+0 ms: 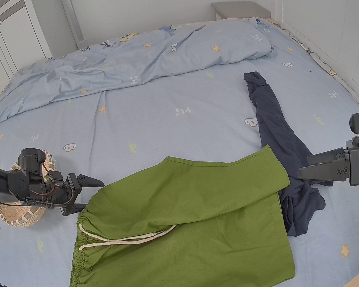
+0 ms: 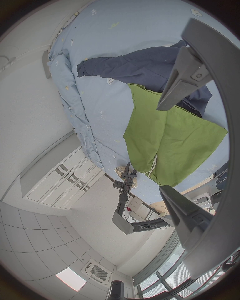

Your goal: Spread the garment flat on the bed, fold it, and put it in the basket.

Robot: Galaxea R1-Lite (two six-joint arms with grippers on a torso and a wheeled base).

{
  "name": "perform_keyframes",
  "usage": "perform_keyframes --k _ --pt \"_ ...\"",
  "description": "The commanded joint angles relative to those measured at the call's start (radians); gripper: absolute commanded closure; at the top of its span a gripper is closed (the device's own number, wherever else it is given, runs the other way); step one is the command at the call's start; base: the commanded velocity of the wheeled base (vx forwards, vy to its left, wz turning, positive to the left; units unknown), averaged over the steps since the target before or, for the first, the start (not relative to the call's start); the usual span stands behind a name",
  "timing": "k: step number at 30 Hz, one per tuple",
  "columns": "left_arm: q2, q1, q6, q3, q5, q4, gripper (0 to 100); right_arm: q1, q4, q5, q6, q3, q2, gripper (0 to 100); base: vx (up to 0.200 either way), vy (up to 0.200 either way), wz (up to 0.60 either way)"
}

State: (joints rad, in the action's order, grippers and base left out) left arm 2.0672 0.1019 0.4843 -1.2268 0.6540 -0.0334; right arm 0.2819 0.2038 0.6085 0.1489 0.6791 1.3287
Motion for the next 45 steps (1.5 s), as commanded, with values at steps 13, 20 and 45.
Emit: perform_keyframes --k 13,20,45 --pt "-0.013 -0.010 0.008 0.007 0.007 0.000 100 0.000 0.000 0.000 0.000 0.000 0.001 0 0.000 0.000 0.00" --pt "-0.096 -0.002 0.008 0.016 0.007 0.003 100 0.000 0.002 0.000 0.000 0.000 0.000 0 0.000 0.000 0.00" --pt "-0.187 0.025 -0.003 0.050 -0.011 0.064 100 -0.055 0.000 -0.010 0.008 0.025 0.030 0 0.000 0.000 0.00"
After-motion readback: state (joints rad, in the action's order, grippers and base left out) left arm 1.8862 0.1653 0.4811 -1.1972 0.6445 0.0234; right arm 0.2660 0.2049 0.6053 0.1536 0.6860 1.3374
